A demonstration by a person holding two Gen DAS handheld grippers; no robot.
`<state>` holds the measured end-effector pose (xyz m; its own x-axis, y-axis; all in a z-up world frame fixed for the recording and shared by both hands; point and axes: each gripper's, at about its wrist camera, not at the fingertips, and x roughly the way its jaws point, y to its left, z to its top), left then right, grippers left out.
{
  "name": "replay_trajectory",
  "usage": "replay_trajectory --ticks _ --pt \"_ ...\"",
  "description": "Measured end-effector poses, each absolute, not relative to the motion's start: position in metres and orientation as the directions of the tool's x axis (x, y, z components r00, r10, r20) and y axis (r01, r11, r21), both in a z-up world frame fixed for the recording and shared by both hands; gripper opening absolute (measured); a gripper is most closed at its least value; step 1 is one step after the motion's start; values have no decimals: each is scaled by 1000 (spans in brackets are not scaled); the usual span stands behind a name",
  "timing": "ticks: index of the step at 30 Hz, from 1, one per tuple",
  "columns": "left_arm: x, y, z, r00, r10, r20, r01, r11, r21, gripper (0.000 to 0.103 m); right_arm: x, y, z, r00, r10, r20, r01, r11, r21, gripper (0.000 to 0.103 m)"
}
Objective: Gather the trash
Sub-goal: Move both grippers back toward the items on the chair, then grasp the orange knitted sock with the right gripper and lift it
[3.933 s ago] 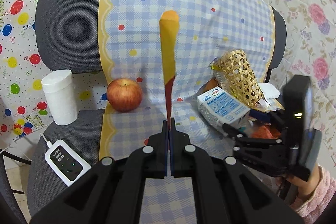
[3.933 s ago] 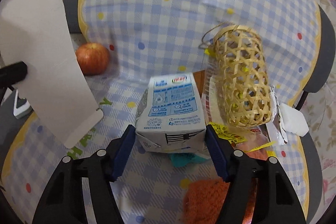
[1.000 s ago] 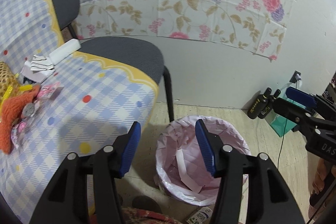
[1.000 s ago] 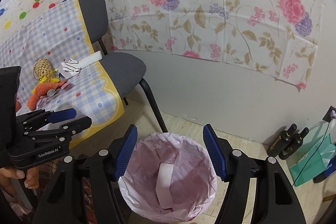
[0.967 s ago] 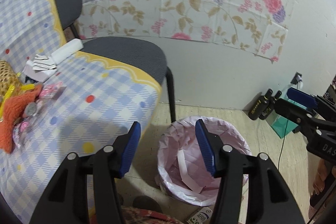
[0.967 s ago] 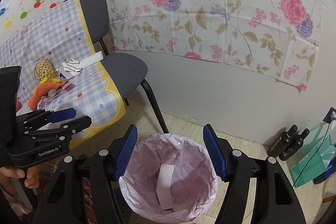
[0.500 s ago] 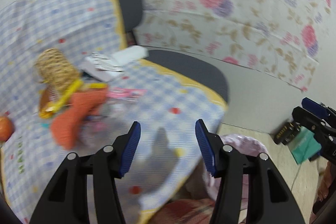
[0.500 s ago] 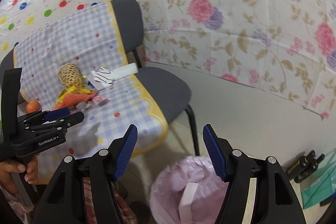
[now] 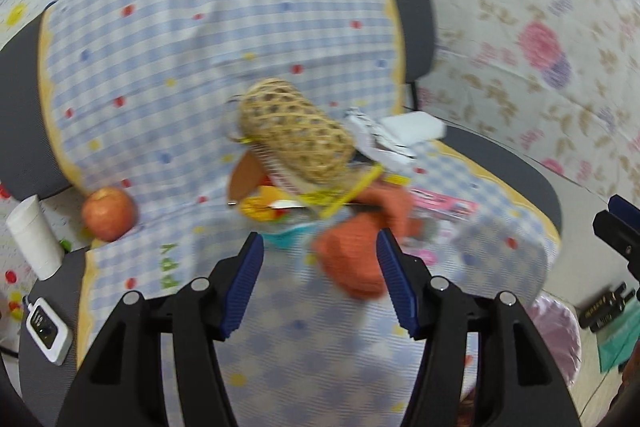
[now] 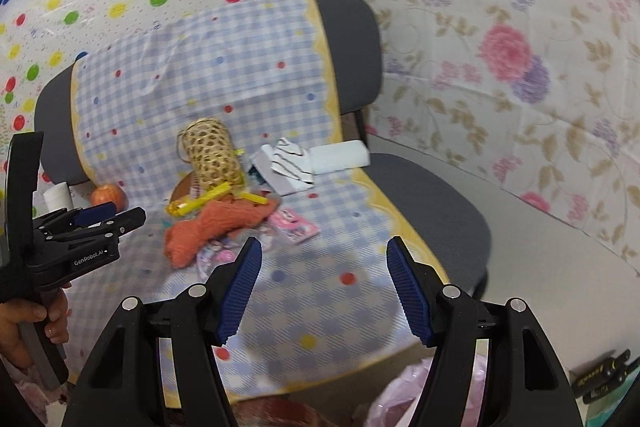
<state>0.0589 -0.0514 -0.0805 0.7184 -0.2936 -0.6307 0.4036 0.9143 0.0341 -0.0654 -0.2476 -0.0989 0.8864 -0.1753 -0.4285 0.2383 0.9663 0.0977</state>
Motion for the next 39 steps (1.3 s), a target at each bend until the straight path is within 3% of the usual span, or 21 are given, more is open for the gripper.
replay_trajectory --ticks 15,21,22,24,25,26,33,39 --pt "113 2 -94 723 -214 -657 296 955 14 58 49 -185 -111 849 -34 -528 82 994 67 61" --pt "123 5 -98 710 -223 -668 295 955 -5 58 90 -177 -131 803 -17 -596 73 995 70 50" --pt "124 4 -99 707 -224 -671 297 955 -6 58 96 -178 -136 791 -15 -612 77 994 75 46" --pt "125 4 -100 703 -227 -674 298 954 -11 57 101 -180 -139 785 -3 -619 79 992 96 23" --pt "125 4 -100 704 -225 -674 296 955 -9 58 102 -181 -136 792 -5 -610 86 991 103 11" --pt "126 4 -99 704 -225 -673 295 955 -9 57 102 -183 -132 803 -10 -596 90 990 105 10" --pt "123 3 -87 721 -227 -654 295 956 -7 58 80 -193 -62 899 -77 -431 124 989 83 9" --pt "118 -8 -81 720 -250 -647 323 946 -6 57 57 -215 -36 920 -136 -367 176 981 77 9"
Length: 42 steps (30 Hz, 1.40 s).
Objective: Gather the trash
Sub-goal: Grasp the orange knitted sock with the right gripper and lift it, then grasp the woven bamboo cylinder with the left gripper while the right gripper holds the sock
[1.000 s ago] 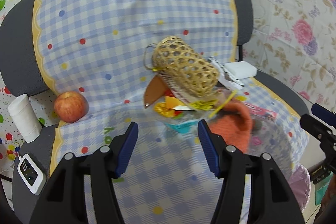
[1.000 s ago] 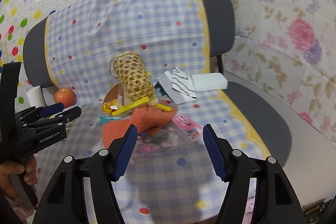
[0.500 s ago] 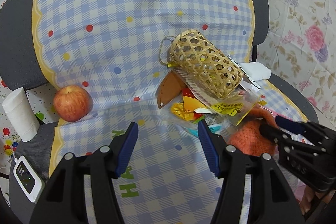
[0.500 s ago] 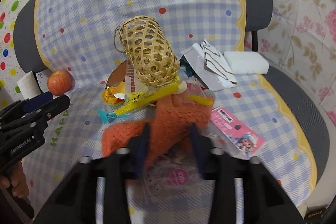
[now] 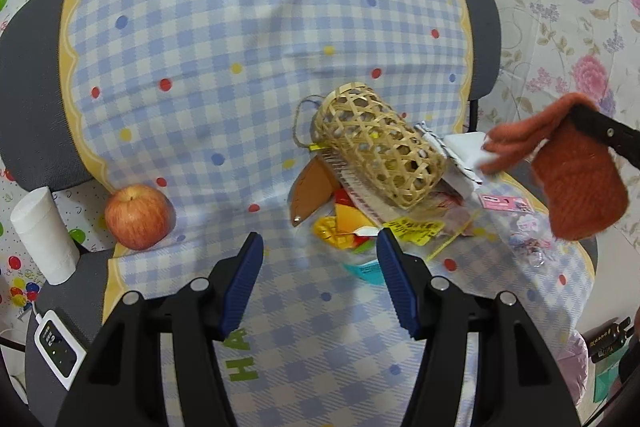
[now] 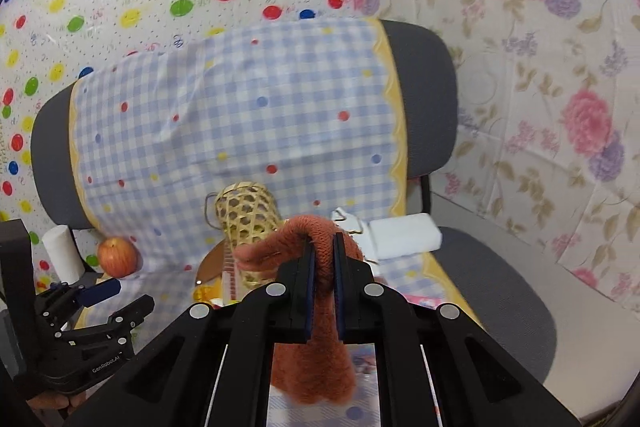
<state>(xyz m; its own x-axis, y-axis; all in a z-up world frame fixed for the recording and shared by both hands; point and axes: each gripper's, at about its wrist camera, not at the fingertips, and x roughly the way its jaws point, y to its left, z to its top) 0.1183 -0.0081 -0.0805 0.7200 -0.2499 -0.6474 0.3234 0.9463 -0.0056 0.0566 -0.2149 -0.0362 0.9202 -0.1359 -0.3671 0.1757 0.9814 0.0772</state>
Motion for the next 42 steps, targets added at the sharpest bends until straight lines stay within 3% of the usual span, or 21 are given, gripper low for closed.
replay_trajectory --ticks 6,10,12,14,20,26,31,35,39,42 --pt "126 -37 -77 705 -288 -648 366 930 -15 59 53 -242 -34 917 -162 -366 212 972 102 9" --pt "143 -65 -72 696 -304 -650 377 926 -30 71 52 -256 -35 912 -194 -361 246 964 103 9" --pt "153 -78 -71 688 -315 -653 377 925 -48 83 52 -262 -38 911 -204 -359 258 960 107 9" --pt "167 -95 -74 685 -305 -662 359 931 -57 86 54 -268 -43 908 -210 -363 267 957 112 9" --pt "207 -126 -93 678 -218 -702 250 966 -58 86 61 -283 -60 896 -205 -395 275 953 128 9" --pt "226 -134 -110 673 -137 -727 219 975 19 86 62 -289 -75 887 -188 -422 270 952 144 9" --pt "214 -101 -111 656 -190 -730 223 973 -53 86 56 -290 -83 888 -164 -429 258 951 170 9" --pt "211 -79 -116 623 -256 -739 222 964 -147 73 53 -285 -87 892 -144 -429 243 952 185 9" --pt "215 -91 -130 591 -271 -760 255 956 -143 71 50 -281 -84 893 -141 -427 238 954 183 9" --pt "207 -93 -124 646 -256 -719 260 960 -108 71 45 -281 -81 894 -152 -422 242 955 170 9"
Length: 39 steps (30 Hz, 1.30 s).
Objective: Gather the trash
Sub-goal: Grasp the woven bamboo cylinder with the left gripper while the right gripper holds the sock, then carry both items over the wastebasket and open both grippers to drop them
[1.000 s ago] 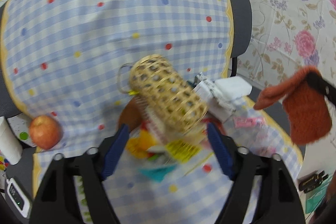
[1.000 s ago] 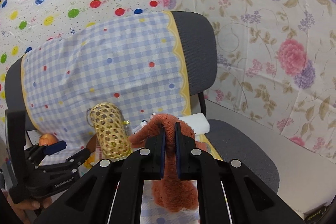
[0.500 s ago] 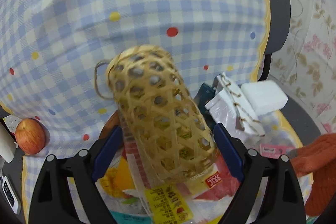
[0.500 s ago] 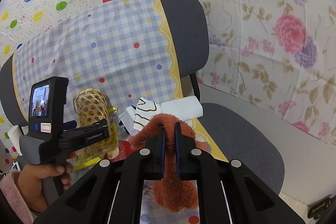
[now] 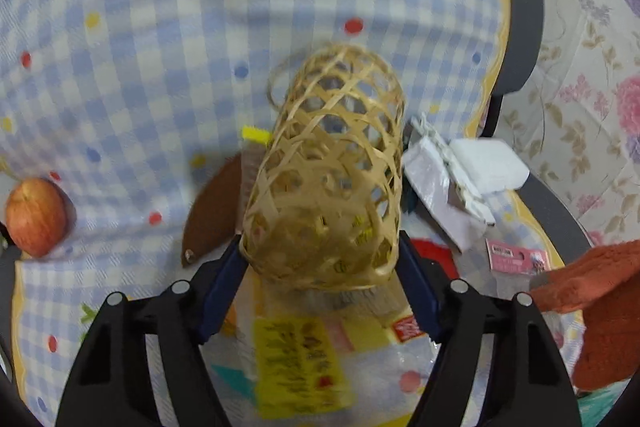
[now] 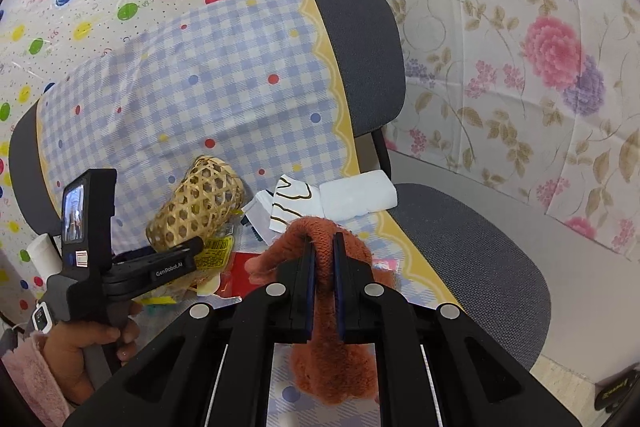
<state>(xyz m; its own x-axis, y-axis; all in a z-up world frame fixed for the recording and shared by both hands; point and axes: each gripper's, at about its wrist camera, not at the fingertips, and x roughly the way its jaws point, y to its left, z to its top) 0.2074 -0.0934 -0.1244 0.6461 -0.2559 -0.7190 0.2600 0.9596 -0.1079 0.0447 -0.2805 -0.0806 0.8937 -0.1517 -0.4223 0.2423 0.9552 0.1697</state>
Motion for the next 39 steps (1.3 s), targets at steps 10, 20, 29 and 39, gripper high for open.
replay_trajectory --ticks 10,20,29,39 --pt "185 -78 -85 724 -342 -599 352 930 -105 68 33 -280 -72 904 -149 -401 237 955 178 9" --pt "154 -77 -25 757 -417 -502 411 902 -130 68 -3 -283 -35 926 -204 -317 264 951 161 9" --pt "74 -99 -7 708 -522 -476 545 832 -101 68 -55 -290 -37 912 -253 -324 311 940 141 9" --pt "9 -132 -36 598 -620 -508 657 742 -133 68 -131 -299 -64 868 -328 -374 400 907 134 9"
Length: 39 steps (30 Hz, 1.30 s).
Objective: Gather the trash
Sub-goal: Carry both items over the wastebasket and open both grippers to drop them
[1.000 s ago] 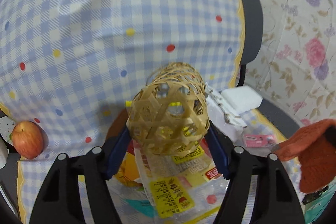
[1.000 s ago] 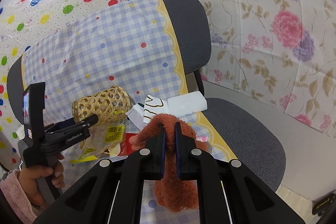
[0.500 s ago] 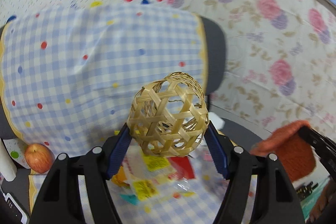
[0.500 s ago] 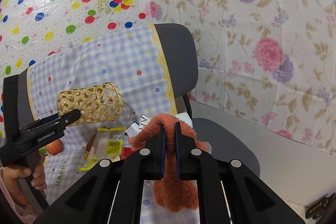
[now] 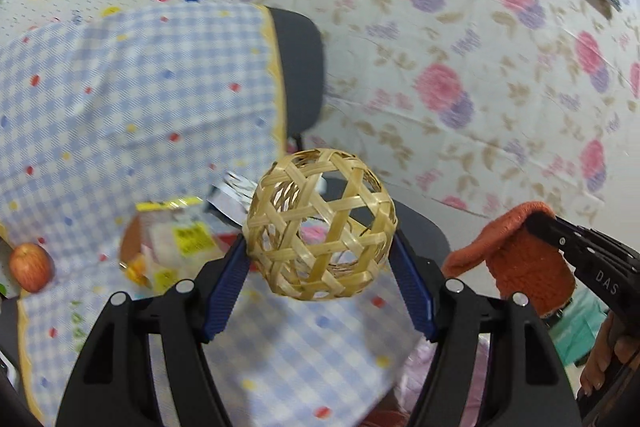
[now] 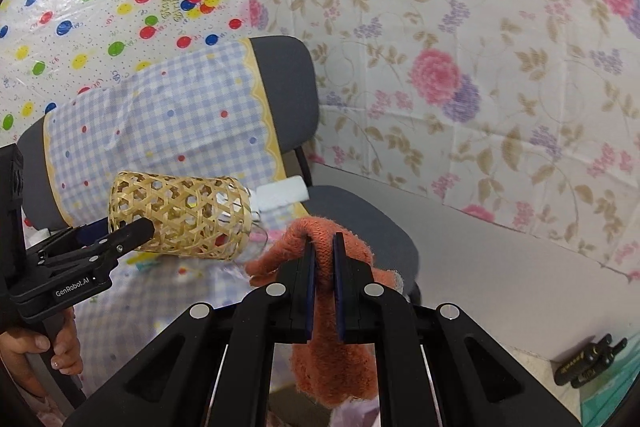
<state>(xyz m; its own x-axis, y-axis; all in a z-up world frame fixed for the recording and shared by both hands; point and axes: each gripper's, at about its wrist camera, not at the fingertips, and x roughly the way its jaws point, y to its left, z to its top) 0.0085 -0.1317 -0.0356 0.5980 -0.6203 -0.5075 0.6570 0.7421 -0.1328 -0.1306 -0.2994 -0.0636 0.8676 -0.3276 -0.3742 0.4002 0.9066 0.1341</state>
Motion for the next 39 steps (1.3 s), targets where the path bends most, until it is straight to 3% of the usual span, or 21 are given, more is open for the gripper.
replay_trajectory --ticks 17,31,33,35,39 --pt "-94 -199 -81 363 -736 -571 845 518 -130 68 -247 -323 -114 730 -490 -477 606 787 118 9" --pt "-107 -254 -111 293 -698 -654 876 471 -109 68 -253 -351 -149 697 -446 -561 623 764 167 13" --pt "-103 -257 -114 292 -686 -666 871 479 -112 76 -250 -355 -152 695 -432 -575 621 764 177 23" --pt "-99 -259 -114 304 -678 -670 863 493 -107 83 -252 -356 -153 696 -440 -568 627 758 181 55" --pt "-98 -258 -114 333 -660 -673 854 514 -82 87 -253 -356 -150 694 -453 -559 632 756 172 57"
